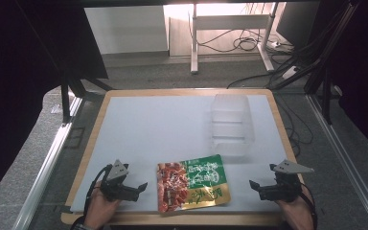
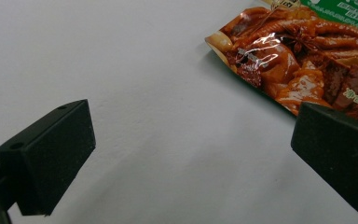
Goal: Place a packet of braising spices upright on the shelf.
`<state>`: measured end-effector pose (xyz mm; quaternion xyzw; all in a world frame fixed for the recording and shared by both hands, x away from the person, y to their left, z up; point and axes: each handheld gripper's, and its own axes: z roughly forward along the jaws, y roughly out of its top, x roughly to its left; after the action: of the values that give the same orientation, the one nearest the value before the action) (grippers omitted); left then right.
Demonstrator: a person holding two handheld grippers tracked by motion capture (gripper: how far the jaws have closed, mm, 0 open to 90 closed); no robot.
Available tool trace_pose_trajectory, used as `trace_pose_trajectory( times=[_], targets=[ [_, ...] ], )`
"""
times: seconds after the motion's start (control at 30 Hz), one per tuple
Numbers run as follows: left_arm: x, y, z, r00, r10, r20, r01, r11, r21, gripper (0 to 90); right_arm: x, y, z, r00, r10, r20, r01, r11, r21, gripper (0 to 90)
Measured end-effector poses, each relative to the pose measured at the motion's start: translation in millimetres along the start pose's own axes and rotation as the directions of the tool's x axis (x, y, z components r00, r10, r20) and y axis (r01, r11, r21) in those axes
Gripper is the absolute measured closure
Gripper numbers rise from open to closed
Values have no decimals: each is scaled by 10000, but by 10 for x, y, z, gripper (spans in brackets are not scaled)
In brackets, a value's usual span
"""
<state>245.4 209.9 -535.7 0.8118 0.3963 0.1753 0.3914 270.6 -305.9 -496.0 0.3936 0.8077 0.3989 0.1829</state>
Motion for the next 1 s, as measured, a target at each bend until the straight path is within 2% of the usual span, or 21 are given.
trace_pose_trajectory(
  times=[0.27,0.4,0.63,1.0],
  targets=[
    [-6,-1,0,10000,10,6,-10,10000,40,0,33,15,27,9998,25,-182,-22,9999,152,0],
    [-10,1,1,10000,35,17,-35,10000,71,0,64,28,40,9998,-132,-166,134,9998,149,0],
    [-13,2,5,10000,71,23,-71,9999,116,0,96,40,62,9994,-279,-180,280,9996,99,0],
    [-21,3,10,9999,124,11,-124,9998,133,0,163,70,131,9984,-261,-504,258,9996,-68,0]
  ],
)
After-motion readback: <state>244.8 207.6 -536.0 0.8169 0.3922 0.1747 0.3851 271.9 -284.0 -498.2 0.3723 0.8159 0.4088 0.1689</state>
